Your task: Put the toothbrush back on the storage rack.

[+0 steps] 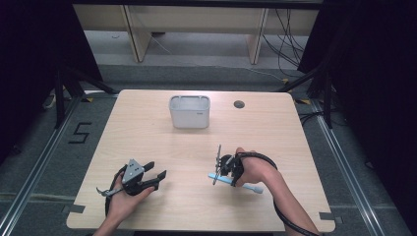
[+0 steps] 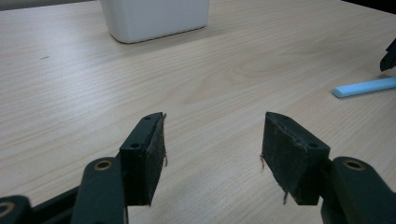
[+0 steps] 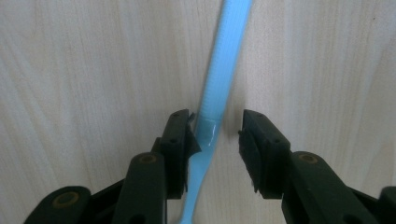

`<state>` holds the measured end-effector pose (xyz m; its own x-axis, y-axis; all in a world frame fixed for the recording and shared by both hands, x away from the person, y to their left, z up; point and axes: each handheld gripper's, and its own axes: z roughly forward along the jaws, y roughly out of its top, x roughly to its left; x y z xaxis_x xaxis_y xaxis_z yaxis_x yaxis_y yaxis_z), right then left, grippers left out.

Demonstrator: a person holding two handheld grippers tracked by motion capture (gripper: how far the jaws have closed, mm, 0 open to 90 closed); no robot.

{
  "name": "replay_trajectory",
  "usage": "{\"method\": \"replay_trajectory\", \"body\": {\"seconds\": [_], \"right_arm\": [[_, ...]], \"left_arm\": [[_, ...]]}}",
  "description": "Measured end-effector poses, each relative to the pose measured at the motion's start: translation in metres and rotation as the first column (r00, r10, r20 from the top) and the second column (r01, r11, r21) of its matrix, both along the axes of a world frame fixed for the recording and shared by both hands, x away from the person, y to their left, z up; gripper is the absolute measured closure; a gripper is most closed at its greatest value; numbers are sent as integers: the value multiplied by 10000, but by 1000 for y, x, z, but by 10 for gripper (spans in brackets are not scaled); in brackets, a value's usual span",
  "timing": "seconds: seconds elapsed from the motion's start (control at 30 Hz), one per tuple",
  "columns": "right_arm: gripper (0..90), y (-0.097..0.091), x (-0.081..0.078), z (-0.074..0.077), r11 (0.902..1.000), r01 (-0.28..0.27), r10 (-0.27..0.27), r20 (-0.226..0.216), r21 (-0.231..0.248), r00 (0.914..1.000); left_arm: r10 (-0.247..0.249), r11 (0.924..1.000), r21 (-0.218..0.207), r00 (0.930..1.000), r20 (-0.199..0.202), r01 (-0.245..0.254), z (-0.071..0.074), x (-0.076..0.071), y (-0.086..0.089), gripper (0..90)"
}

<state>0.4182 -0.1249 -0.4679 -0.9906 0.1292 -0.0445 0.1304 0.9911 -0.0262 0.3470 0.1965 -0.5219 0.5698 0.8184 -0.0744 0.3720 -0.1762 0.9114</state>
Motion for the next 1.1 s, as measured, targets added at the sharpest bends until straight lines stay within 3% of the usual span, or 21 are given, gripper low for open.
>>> {"method": "replay_trajectory", "body": {"seconds": [0.2, 0.27, 0.3, 0.53, 0.7, 0.9, 0.97, 1.1], "right_arm": [[665, 0, -1, -2, 9998, 211, -211, 23, 35, 9998], [668, 0, 1, -3, 9999, -96, 96, 41, 60, 9999], [672, -1, 0, -3, 9998, 161, -161, 2, 90, 9999], [696, 0, -1, -5, 9995, 317, -317, -87, 35, 9995], [708, 2, 1, -6, 10000, 30, -31, 30, 47, 10000], [735, 2, 0, -7, 9995, 304, -303, -80, 74, 9995], [762, 2, 1, -8, 9999, -58, 58, -4, 102, 10000], [787, 2, 0, -7, 9999, 25, -25, -50, 117, 10000]], "left_arm": [[-34, 10000, -71, 10000, 21, 34, 0, 1, 0, 390], [-38, 10000, -66, 10000, 25, 38, 0, 1, 0, 390], [-45, 10000, -66, 10000, 27, 45, 0, 1, 0, 390], [-12, 10000, -2, 10000, -25, 12, 0, 0, 0, 389], [-58, 9999, -87, 10000, 13, 58, -1, 1, 0, 389], [-56, 9999, -103, 10000, -2, 56, -1, 1, 0, 388], [-50, 9999, -107, 10000, -33, 50, -1, 1, 0, 387], [-54, 9999, -114, 10000, -47, 53, -1, 1, 0, 386]]}}
